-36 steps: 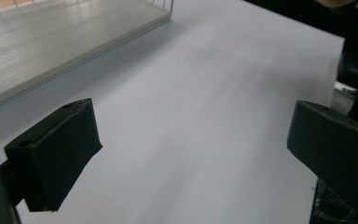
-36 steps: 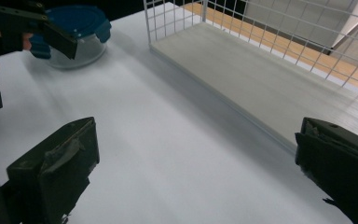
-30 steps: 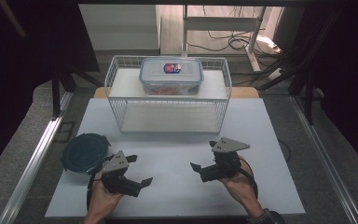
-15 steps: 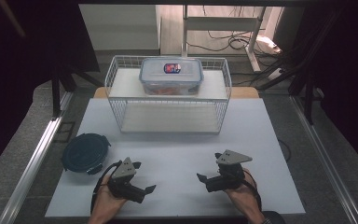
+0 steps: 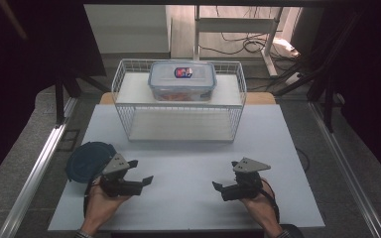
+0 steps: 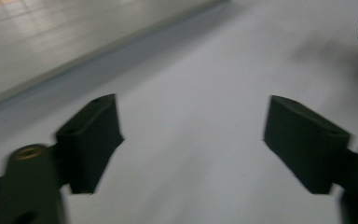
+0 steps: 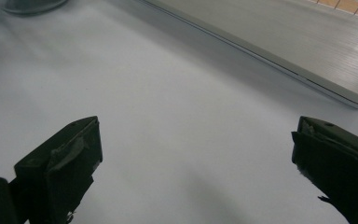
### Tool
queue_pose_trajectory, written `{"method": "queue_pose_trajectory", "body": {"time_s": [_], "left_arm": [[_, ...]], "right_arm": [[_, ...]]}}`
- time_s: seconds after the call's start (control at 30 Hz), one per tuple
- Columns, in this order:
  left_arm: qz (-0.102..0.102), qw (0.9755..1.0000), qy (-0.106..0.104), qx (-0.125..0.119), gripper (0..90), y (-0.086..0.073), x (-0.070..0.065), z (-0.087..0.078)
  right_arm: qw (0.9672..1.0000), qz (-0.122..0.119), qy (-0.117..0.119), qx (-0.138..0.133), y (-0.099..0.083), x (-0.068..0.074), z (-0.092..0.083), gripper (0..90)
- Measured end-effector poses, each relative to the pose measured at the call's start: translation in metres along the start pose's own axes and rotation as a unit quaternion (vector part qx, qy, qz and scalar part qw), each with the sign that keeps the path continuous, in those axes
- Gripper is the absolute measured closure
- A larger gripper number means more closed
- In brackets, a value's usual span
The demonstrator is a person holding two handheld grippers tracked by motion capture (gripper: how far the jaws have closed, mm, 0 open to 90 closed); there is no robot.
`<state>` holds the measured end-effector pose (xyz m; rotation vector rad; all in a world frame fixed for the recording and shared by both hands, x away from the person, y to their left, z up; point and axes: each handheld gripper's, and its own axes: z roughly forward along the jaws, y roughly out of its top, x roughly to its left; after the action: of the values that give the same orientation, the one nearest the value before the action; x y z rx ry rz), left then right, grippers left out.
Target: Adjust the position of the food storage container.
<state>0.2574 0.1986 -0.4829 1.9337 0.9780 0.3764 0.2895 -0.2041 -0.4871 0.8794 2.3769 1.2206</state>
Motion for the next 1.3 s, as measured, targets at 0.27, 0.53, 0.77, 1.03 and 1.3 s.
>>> {"method": "queue_pose_trajectory", "body": {"time_s": [0.27,0.53,0.77,1.03,1.3], "left_arm": [[-0.045,0.9968,0.063,-0.016,55.0,-0.001,0.049,-0.031],[-0.105,0.9854,0.130,-0.032,89.9,-0.021,0.103,-0.062],[-0.158,0.9647,0.207,-0.040,90.0,-0.051,0.140,-0.088],[-0.195,0.9539,0.228,-0.014,90.0,-0.074,0.162,-0.086],[-0.206,0.9504,0.233,-0.011,90.0,-0.071,0.157,-0.082]], "right_arm": [[1.0000,-0.002,0.001,0.008,-0.002,-0.001,0.004,2.1],[0.9998,-0.008,0.003,0.018,-0.003,0.000,0.009,2.7],[0.9997,-0.006,0.006,0.022,-0.004,-0.001,0.011,3.4],[0.9996,-0.009,0.005,0.028,-0.004,-0.001,0.012,3.7],[0.9994,-0.012,0.004,0.032,-0.004,0.000,0.014,3.9]]}}
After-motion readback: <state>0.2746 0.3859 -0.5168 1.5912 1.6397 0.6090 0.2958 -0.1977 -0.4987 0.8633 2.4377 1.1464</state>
